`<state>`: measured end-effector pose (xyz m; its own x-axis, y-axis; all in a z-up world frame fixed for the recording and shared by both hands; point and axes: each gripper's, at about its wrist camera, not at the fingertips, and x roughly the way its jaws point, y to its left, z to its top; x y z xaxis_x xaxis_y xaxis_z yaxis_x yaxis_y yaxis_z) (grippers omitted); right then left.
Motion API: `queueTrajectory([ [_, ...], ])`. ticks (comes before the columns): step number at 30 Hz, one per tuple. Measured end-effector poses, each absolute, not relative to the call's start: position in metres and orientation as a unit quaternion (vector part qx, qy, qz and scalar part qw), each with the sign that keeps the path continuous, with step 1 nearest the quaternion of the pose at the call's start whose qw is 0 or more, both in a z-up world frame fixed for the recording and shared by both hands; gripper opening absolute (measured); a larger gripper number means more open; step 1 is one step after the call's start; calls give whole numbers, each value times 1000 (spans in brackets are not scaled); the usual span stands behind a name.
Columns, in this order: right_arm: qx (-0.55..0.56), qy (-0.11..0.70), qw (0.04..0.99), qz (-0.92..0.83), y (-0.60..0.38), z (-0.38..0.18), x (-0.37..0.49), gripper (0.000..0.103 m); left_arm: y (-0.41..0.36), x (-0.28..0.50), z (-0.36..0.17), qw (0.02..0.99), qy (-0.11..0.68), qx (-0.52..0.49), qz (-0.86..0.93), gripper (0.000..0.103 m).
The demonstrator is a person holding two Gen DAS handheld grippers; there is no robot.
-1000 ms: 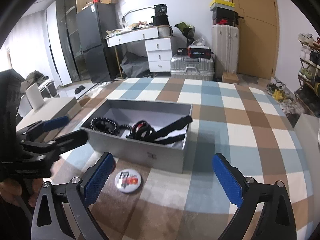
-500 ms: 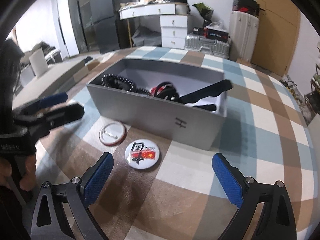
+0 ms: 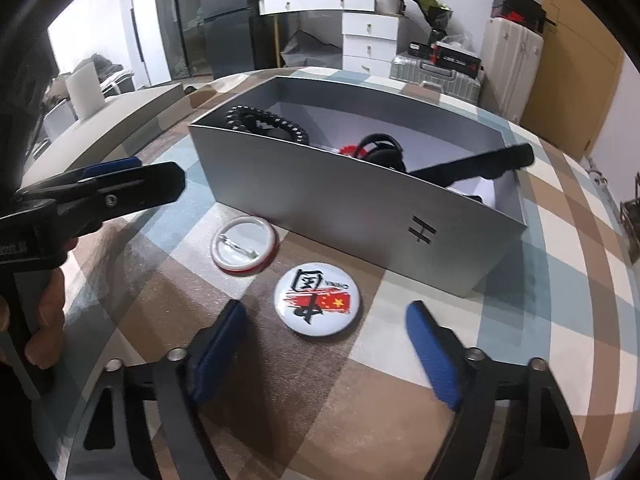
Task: Organize jewelry
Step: 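Grasp the plain white badge with the left tool while the right tool grasps the printed badge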
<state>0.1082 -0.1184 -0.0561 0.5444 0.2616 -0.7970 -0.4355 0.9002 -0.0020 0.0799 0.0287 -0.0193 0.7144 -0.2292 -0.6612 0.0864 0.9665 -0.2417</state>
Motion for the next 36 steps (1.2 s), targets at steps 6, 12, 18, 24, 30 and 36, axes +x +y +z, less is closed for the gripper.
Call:
queueTrajectory([
  [6, -111, 425, 872, 217, -113, -52, 106, 40, 29, 81, -20, 917, 375, -99, -92, 102],
  [12, -99, 414, 878, 217, -120, -50, 99, 40, 25, 83, -23, 910, 392, -94, -100, 102],
  [18, -73, 396, 891, 208, -139, -40, 91, 40, 10, 83, -26, 899, 414, -71, -123, 102],
  [24, -59, 394, 895, 199, -155, -33, 87, 40, -3, 87, -33, 887, 444, -35, -122, 101],
  [30, -55, 388, 898, 198, -158, -30, 85, 40, -27, 84, -34, 881, 449, 34, -144, 84],
  [36, -52, 388, 899, 198, -161, -30, 84, 41, -36, 82, -32, 884, 433, 73, -157, 30],
])
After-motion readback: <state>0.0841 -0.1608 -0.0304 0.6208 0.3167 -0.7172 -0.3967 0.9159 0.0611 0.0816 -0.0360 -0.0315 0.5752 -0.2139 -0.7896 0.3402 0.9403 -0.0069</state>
